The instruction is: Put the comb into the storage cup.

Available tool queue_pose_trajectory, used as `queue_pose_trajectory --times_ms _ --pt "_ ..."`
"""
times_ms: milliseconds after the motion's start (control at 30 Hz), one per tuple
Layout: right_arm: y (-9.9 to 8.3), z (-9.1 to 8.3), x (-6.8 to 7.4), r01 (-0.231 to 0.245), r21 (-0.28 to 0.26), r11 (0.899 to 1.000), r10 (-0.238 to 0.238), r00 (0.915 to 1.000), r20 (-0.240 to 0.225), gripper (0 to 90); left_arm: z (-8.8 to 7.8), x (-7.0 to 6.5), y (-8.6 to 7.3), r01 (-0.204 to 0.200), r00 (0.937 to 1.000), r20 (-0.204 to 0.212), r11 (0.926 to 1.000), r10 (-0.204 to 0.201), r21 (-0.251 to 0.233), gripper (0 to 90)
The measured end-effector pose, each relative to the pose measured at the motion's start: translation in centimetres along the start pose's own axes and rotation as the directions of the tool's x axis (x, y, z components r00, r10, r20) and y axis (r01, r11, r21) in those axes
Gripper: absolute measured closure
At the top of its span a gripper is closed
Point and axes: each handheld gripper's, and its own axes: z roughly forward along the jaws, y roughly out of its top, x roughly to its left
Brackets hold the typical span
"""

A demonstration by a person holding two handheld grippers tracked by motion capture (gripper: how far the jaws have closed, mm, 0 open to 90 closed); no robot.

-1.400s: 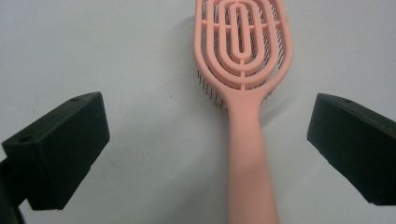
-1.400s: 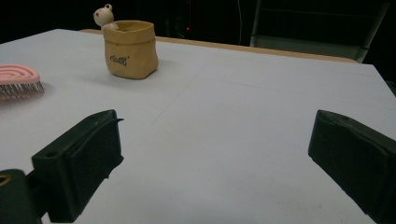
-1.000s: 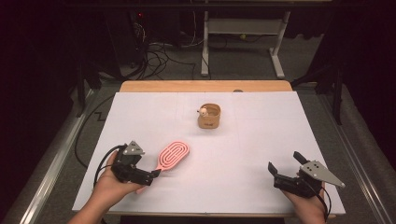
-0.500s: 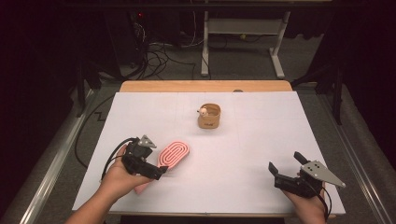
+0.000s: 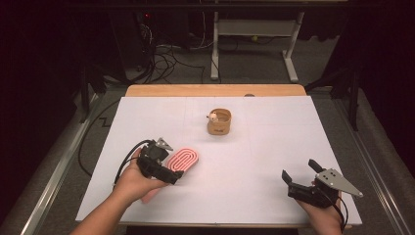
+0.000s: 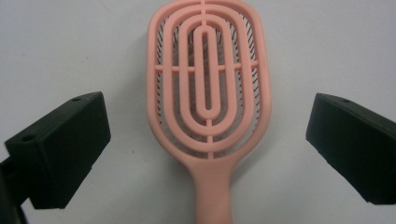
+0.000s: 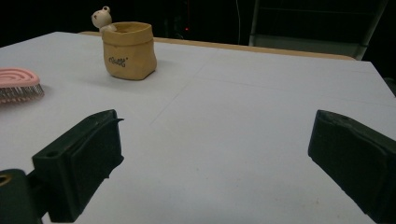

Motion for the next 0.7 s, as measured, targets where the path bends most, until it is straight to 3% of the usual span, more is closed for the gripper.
queue_pose_trajectory --times_ms 400,500,700 --pt "0.0 0.0 0.1 0.0 -0.001 1.0 0.0 1.0 0.001 3.5 1.6 -0.3 2.0 -0.029 0.9996 -0.001 0.9952 0.029 0.093 2.2" --pt "0.0 0.1 0.1 0.004 0.003 1.0 -0.004 1.0 -0.002 3.5 2.4 -0.5 2.6 -0.054 0.9984 -0.012 0.9878 0.056 0.146 2.2" --pt "0.0 0.1 0.1 0.002 0.001 1.0 -0.002 1.0 0.0 3.5 3.6 -0.3 3.2 -0.037 0.9992 -0.011 0.9794 0.04 0.199 3.1"
